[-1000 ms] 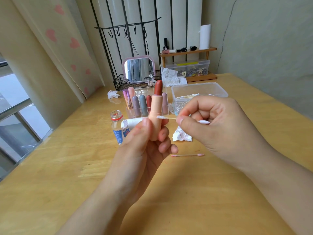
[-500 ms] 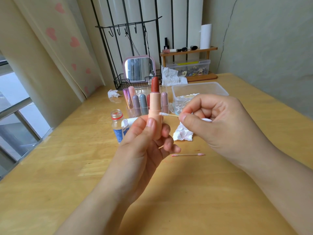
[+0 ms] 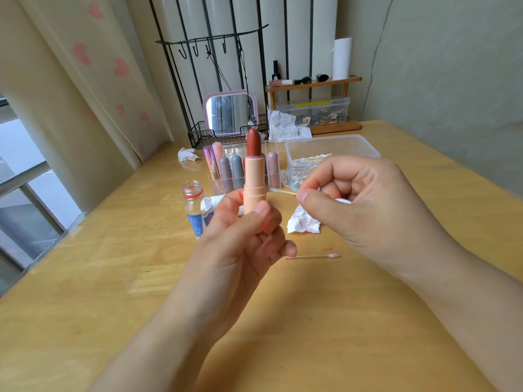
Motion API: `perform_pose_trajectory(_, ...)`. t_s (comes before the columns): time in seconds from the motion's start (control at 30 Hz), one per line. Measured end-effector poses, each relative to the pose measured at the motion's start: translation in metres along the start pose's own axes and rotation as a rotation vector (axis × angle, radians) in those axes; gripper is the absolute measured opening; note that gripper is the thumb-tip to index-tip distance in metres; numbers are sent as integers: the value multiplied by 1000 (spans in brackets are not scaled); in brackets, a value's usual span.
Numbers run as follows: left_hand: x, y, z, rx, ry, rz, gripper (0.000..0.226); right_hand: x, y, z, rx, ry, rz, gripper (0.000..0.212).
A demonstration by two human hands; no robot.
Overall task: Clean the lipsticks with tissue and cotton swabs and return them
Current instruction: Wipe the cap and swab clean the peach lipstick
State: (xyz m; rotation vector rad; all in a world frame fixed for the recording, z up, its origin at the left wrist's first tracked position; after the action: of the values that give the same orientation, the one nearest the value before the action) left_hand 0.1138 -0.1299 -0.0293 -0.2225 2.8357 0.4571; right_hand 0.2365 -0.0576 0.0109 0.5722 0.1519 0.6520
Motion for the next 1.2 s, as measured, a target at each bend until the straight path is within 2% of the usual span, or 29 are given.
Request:
perform_pose_trajectory(0.2, 1, 0, 0, -19, 21, 9, 7, -1, 0, 3, -12, 7, 10, 10)
perform_pose_trajectory(0.4, 2, 3, 6, 6, 16, -6, 25, -3, -1, 1, 8, 6, 29, 13)
perform_pose_trajectory(0.6, 1, 1, 4, 41, -48, -8, 31, 3, 1, -1, -33, -24, -9, 17)
perform_pose_trajectory(0.8, 0, 0, 0, 22, 4, -7, 7, 1, 0, 1, -36, -11, 1, 19)
perform_pose_trajectory(0.87, 1, 0, 1, 10, 1, -2, 6, 2, 0, 0, -40, -3, 0, 17)
perform_pose_trajectory(0.97, 1, 0, 3, 1, 1, 29, 16, 3, 1, -2, -47, 33, -11, 9)
perform_pose_trajectory(1.1, 3, 2, 5, 10, -4, 14, 28, 3, 1, -1, -36, 35, -1, 18)
perform_pose_trajectory(1.2, 2, 3, 4, 20, -15, -4, 30, 2, 0, 0, -21, 31, 17, 12)
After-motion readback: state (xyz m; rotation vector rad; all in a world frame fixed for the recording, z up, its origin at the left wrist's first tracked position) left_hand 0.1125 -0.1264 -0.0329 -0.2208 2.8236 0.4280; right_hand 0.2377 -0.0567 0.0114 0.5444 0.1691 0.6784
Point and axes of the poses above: each hand's wrist, its own y-axis towards the middle knuckle, its own x-axis out of the back of the hand, z = x × y, the point moved 3 cm from there along y, towards the middle knuckle, and after that the axes turned 13 degrees about y, right-handed, at the moved point
